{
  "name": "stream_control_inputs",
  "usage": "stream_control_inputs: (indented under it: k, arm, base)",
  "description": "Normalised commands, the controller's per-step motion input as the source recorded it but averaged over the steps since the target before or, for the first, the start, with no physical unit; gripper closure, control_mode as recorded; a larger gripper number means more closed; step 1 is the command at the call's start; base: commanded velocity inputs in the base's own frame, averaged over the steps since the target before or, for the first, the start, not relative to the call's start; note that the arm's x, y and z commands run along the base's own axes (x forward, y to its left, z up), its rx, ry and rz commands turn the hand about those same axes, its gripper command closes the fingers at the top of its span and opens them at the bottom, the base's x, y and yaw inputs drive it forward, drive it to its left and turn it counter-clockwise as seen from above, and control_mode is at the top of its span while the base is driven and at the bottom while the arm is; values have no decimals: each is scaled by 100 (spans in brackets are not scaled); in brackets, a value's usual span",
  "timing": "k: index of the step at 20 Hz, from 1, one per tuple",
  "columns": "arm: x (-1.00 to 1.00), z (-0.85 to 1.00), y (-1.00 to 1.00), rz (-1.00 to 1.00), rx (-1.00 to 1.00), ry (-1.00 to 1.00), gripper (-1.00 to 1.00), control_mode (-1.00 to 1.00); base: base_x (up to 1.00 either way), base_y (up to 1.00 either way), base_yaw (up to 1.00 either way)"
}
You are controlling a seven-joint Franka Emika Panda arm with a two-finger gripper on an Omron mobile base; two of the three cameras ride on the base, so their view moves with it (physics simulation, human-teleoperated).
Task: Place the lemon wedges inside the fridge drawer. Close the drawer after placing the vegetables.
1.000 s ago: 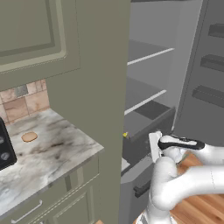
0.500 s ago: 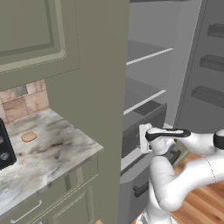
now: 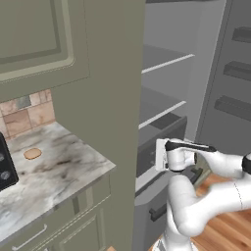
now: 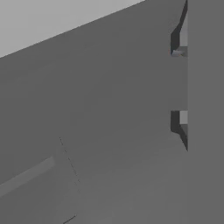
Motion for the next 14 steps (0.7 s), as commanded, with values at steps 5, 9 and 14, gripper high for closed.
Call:
stream_control_inputs:
  k: [5, 9, 14]
  arm:
    - [42, 8, 26, 0, 5, 0, -100, -100]
    - [-27, 16, 0, 0, 0, -3, -100, -100]
    - [-28, 37, 0, 0, 0, -1, -100, -100]
  base:
    - [0, 0, 0]
    - [0, 0, 0]
    - [0, 0, 0]
